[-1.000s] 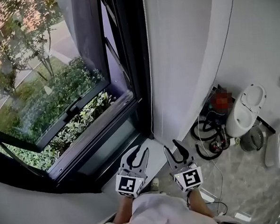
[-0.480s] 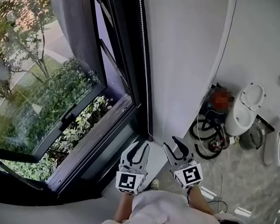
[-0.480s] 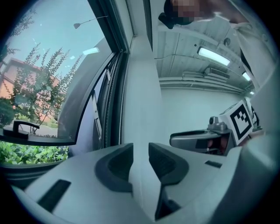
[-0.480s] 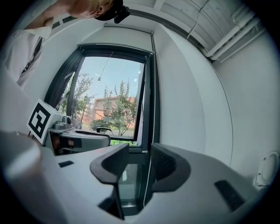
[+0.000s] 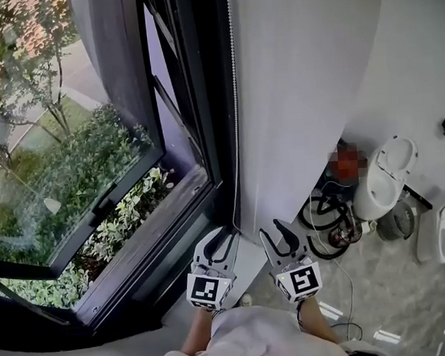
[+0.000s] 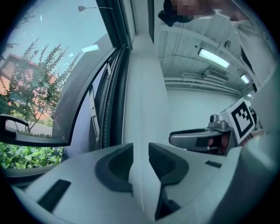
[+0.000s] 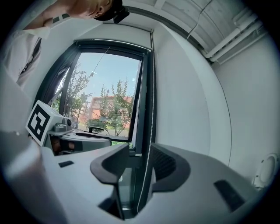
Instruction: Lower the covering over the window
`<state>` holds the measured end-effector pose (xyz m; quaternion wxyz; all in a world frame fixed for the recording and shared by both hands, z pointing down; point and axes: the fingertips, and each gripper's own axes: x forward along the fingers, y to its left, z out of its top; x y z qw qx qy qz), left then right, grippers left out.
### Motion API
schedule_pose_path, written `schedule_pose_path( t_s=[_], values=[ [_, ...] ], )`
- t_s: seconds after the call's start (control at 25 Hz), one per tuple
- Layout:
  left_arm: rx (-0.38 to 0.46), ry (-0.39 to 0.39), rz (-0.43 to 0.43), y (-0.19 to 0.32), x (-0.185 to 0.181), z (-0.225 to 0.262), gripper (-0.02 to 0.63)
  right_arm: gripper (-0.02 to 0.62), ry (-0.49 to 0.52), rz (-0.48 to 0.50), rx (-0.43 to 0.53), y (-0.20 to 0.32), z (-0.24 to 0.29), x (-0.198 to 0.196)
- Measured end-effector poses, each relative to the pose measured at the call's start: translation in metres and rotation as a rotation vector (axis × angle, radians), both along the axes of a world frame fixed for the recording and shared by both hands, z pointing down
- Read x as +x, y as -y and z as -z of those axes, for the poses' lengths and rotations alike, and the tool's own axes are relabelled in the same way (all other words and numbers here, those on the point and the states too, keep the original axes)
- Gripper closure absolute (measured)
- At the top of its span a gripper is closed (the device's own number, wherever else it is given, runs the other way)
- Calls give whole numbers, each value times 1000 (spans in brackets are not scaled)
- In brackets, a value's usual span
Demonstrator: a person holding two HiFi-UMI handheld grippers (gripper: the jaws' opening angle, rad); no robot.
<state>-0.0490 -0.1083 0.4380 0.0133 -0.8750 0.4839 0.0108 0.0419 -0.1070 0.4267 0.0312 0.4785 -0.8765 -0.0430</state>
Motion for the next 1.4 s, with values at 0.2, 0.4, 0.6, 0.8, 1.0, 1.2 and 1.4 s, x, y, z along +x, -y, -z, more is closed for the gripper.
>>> schedule_pose_path(
  t_s=[0.2, 0.4, 0.6, 0.8, 1.0, 1.2, 1.4],
  values=[
    [10, -1, -24, 18, 0, 2, 491, 446, -1, -30, 4, 17, -1, 0],
    [26, 5, -21, 38, -2, 7, 491, 446, -3, -43, 9, 33, 3, -2],
    [45, -6, -10, 52, 2, 18, 491, 448, -8, -45, 15, 46, 7, -2],
    [44, 8, 20, 66, 1, 16, 491, 449, -4, -26, 17, 58, 8, -3],
    [36, 24, 61, 85, 5, 14, 491, 453, 10, 21, -2, 70, 3, -7],
    [16, 44, 94, 103, 11, 9, 491, 453, 28, 73, -35, 78, -5, -12],
    [12, 65, 110, 118, 21, 7, 489, 453, 33, 96, -47, 90, -8, -8]
  ],
)
